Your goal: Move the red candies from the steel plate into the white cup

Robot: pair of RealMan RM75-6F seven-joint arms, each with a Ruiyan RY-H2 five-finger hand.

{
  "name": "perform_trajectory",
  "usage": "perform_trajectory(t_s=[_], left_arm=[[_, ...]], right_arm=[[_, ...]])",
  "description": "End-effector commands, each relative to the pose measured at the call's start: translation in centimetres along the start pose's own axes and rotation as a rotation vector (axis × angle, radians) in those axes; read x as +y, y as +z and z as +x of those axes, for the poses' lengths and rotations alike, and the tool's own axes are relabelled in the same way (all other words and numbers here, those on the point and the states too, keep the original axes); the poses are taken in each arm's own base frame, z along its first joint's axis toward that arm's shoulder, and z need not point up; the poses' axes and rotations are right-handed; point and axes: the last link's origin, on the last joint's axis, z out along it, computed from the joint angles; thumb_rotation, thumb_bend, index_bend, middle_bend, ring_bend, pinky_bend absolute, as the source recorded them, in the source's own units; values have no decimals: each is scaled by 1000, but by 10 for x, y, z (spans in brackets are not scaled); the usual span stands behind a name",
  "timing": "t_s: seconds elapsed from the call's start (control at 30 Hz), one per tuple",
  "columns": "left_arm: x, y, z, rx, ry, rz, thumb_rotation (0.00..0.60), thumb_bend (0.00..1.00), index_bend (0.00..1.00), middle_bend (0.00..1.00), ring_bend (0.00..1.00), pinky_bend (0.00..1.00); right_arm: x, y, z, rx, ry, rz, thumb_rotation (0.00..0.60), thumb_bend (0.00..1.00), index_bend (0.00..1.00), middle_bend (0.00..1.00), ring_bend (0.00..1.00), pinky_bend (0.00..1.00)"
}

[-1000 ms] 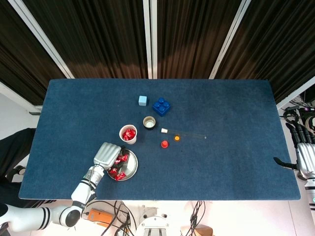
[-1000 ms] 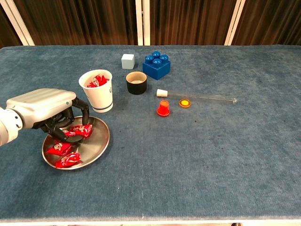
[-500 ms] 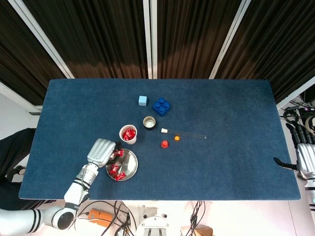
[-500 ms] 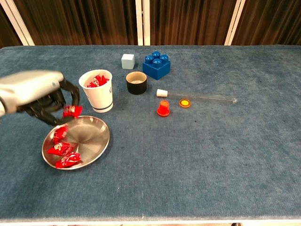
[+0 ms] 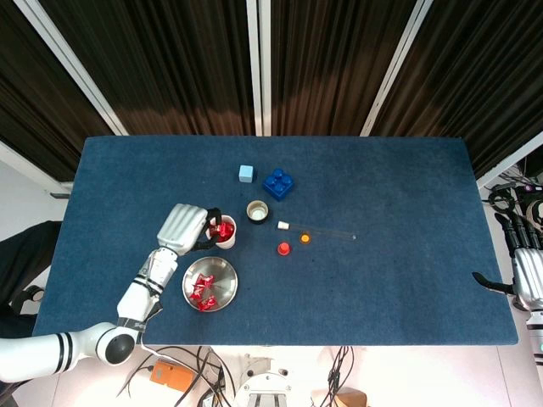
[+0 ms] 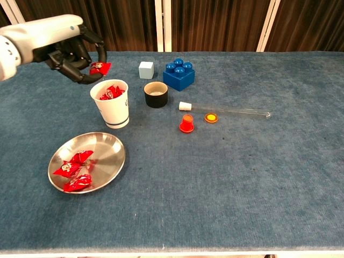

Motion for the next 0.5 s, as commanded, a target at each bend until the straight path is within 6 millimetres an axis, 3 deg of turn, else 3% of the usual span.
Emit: perform_trajectory(t_s=[0.03, 0.5], left_arm=[[2, 10, -6, -26, 10, 8, 600, 318, 560, 899, 881, 822], [-4, 13, -18, -59, 32, 53, 600, 216, 445, 886, 870, 822]], right_arm=[[1, 0, 0, -1, 0, -4, 600, 257, 0, 30, 0, 157], [4, 5, -4, -16, 6, -4, 600, 258, 0, 30, 0, 157]])
